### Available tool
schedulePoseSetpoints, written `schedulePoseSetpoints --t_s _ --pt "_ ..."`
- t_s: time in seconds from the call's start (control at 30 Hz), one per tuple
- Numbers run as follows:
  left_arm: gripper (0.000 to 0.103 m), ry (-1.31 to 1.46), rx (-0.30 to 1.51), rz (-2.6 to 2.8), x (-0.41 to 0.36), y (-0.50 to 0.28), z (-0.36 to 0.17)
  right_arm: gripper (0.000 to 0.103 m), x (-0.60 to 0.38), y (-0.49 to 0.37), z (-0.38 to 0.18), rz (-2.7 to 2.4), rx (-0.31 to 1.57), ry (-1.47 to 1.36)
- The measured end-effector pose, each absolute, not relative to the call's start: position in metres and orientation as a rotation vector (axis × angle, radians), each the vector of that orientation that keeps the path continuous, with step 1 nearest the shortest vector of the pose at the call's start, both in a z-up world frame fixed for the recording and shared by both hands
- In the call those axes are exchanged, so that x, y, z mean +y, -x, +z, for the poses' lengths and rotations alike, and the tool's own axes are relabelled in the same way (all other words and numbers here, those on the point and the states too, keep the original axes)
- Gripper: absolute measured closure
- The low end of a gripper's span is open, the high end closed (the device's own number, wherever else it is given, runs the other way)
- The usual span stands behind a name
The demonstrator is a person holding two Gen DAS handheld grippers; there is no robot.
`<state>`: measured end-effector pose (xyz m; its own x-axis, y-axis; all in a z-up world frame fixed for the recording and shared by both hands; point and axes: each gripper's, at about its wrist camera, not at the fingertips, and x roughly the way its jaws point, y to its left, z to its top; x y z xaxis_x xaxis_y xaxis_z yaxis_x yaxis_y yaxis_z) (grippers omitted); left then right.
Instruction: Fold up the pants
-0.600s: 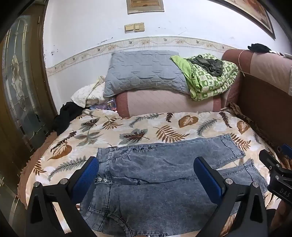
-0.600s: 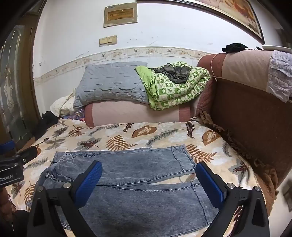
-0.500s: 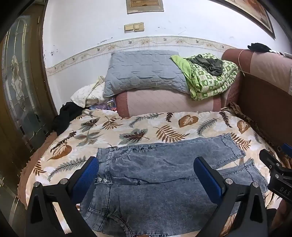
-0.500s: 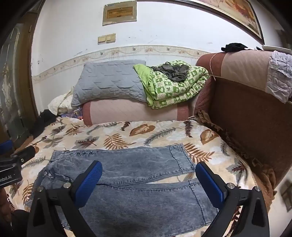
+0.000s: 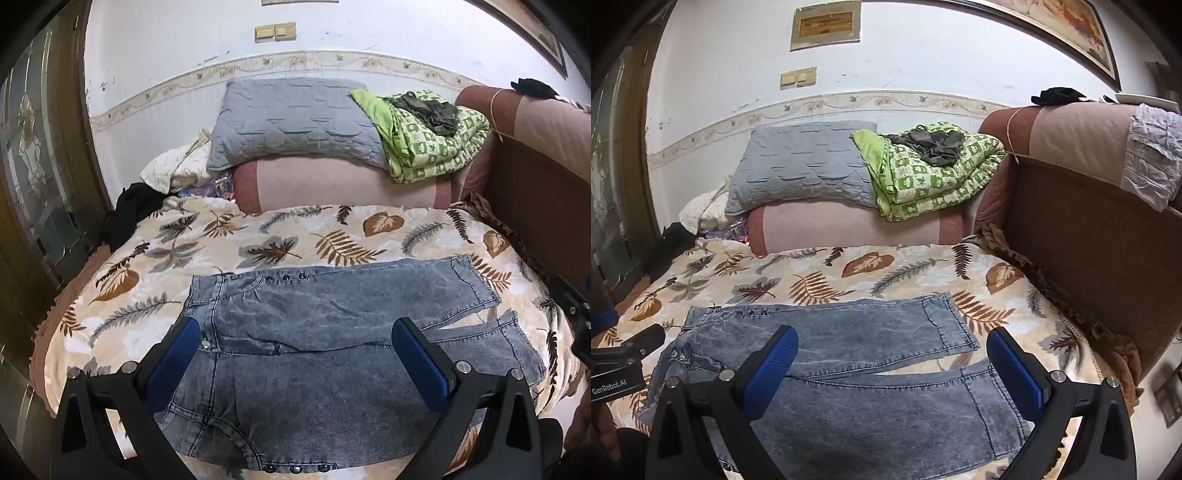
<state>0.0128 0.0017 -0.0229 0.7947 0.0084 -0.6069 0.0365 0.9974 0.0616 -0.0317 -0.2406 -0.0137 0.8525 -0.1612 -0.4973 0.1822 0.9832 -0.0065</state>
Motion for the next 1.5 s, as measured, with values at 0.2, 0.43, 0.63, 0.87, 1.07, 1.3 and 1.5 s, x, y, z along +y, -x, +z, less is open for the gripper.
schedulePoseSetpoints --t_s 0.2,0.43,0.63,0.87,1.07,1.3,1.5 --pt "0.0 -0.071 0.665 -0.019 -0.003 -0.017 -0.025 0.0 -0.254 0.036 -0.011 -0.224 0.515 -0.041" --pt "0.0 -0.103 0.664 -0.044 -0.019 -0.014 -0.025 0.0 -0.266 0.037 -0.013 -0.269 0.529 -0.03" --pt "0.0 -0.112 0.664 -0.044 -0.024 -0.014 -0.023 0.0 -0.267 0.036 -0.015 -0.281 0.54 -0.019" --pt "0.0 -0.112 0.665 -0.037 -0.021 -0.016 -0.025 0.0 -0.262 0.034 -0.017 -0.285 0.547 0.005" --pt "0.0 -0.109 0.664 -0.033 -0.019 -0.016 -0.026 0.0 -0.26 0.031 -0.02 -0.289 0.555 0.019" --pt "0.0 -0.115 0.662 -0.039 -0.018 -0.016 -0.024 0.0 -0.253 0.029 -0.021 -0.293 0.56 0.052" --pt "0.0 -0.108 0.656 -0.028 -0.015 -0.015 -0.023 0.0 -0.247 0.028 -0.022 -0.288 0.563 0.075"
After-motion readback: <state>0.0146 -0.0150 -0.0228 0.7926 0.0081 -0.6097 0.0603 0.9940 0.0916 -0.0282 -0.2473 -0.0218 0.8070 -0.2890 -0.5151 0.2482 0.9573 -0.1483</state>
